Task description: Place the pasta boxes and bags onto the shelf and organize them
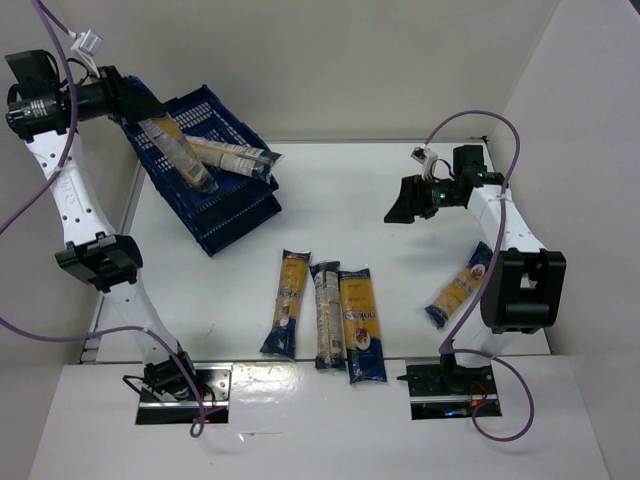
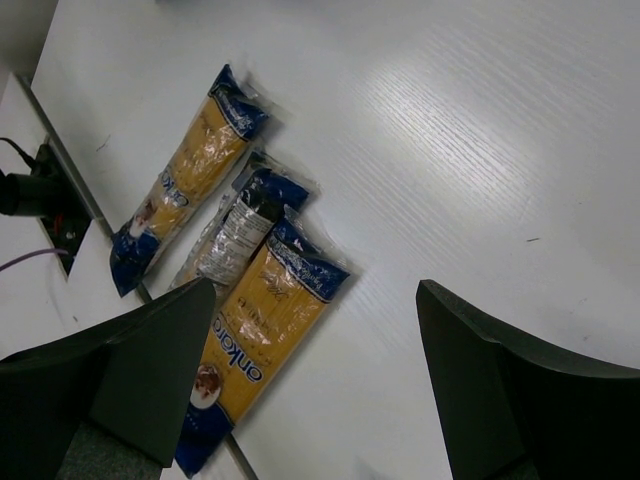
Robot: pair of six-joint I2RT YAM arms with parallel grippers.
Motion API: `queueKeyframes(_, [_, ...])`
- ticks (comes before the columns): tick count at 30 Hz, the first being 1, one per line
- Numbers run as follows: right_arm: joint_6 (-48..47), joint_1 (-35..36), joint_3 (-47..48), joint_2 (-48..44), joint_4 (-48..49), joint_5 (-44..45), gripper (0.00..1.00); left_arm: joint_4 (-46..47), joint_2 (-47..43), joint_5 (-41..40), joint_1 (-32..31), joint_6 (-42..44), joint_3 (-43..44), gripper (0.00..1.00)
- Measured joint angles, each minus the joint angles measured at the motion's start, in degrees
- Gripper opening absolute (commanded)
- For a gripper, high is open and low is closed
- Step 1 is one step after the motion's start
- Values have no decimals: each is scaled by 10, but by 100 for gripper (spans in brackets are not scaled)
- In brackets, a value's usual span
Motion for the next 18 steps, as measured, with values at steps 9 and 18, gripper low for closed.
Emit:
queueKeyframes(9, [-6, 0, 0, 3, -1, 0, 90, 61, 55, 20, 7, -79, -5, 0])
queueKeyframes(18, [-9, 0, 0, 14, -3, -1, 90, 106, 61, 26, 7, -115, -30, 0])
